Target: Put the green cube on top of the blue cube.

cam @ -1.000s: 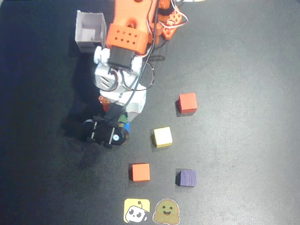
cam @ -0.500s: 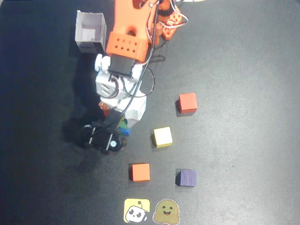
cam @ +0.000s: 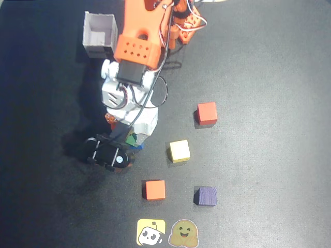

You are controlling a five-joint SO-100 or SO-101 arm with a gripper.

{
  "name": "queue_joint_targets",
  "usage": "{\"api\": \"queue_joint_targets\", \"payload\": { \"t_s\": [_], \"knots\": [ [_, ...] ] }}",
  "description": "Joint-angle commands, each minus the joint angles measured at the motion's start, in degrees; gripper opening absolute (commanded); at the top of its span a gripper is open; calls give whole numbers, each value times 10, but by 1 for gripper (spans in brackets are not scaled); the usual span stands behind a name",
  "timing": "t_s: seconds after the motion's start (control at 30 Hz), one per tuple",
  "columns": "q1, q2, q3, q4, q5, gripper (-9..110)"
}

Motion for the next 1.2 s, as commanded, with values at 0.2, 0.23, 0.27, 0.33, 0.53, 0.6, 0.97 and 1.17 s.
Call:
{"api": "queue_joint_targets", "payload": {
  "t_s": [0.2,0.23,0.27,0.33,0.53,0.6,0.97,1.17],
  "knots": [
    [7,4,-4,-14,2,10],
    [8,4,-2,-15,2,10],
    [10,4,1,-17,2,10],
    [11,3,5,-18,2,10],
    [12,4,18,-21,1,10],
    [12,4,25,-25,2,10],
    [12,11,46,-35,1,10],
    [12,12,46,-35,1,12]
  ]
}}
